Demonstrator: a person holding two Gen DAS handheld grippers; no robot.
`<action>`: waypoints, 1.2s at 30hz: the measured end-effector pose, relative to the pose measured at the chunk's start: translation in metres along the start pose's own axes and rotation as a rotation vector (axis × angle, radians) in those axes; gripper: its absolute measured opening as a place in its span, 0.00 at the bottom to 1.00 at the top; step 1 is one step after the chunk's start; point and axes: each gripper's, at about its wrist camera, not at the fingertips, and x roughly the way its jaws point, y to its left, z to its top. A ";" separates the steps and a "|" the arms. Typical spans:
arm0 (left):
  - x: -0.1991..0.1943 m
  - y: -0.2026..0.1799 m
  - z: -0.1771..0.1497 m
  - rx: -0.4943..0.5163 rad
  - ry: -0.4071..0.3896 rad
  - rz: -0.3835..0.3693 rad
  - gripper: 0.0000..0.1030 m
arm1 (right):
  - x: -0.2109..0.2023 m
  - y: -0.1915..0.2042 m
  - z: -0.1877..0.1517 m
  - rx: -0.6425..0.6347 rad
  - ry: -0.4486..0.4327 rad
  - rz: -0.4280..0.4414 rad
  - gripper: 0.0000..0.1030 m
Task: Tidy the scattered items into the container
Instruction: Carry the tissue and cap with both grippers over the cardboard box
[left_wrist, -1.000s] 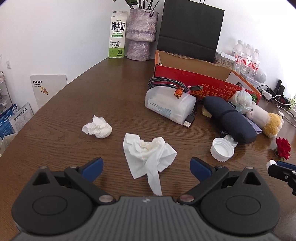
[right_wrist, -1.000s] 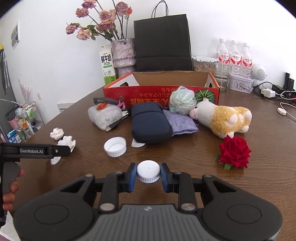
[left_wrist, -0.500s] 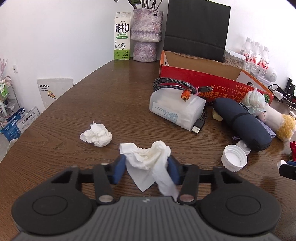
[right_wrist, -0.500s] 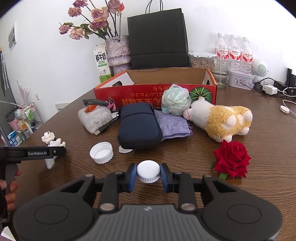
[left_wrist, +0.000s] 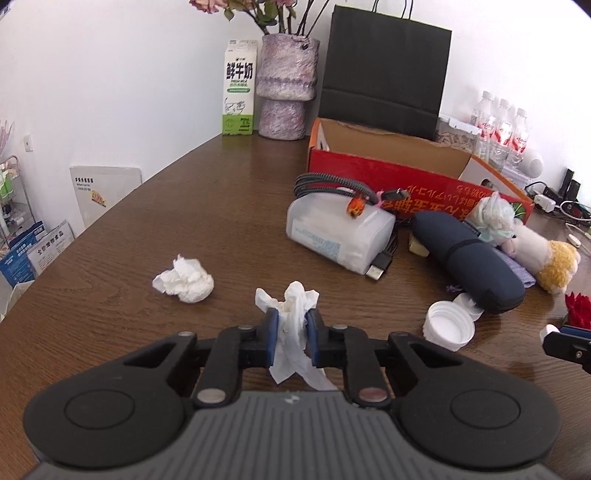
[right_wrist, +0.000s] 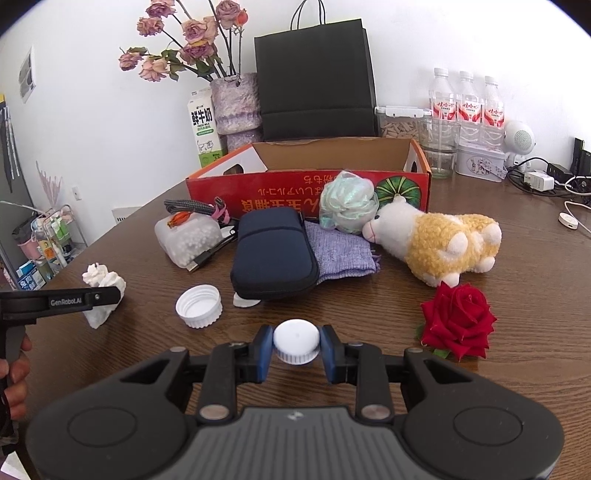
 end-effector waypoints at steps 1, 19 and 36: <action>-0.001 -0.002 0.003 0.002 -0.011 -0.009 0.16 | 0.000 0.000 0.002 -0.002 -0.004 0.000 0.26; -0.014 -0.056 0.092 0.056 -0.262 -0.168 0.16 | 0.000 -0.003 0.101 -0.068 -0.248 -0.006 0.26; 0.055 -0.089 0.163 -0.045 -0.337 -0.229 0.16 | 0.065 -0.022 0.190 -0.045 -0.347 -0.019 0.26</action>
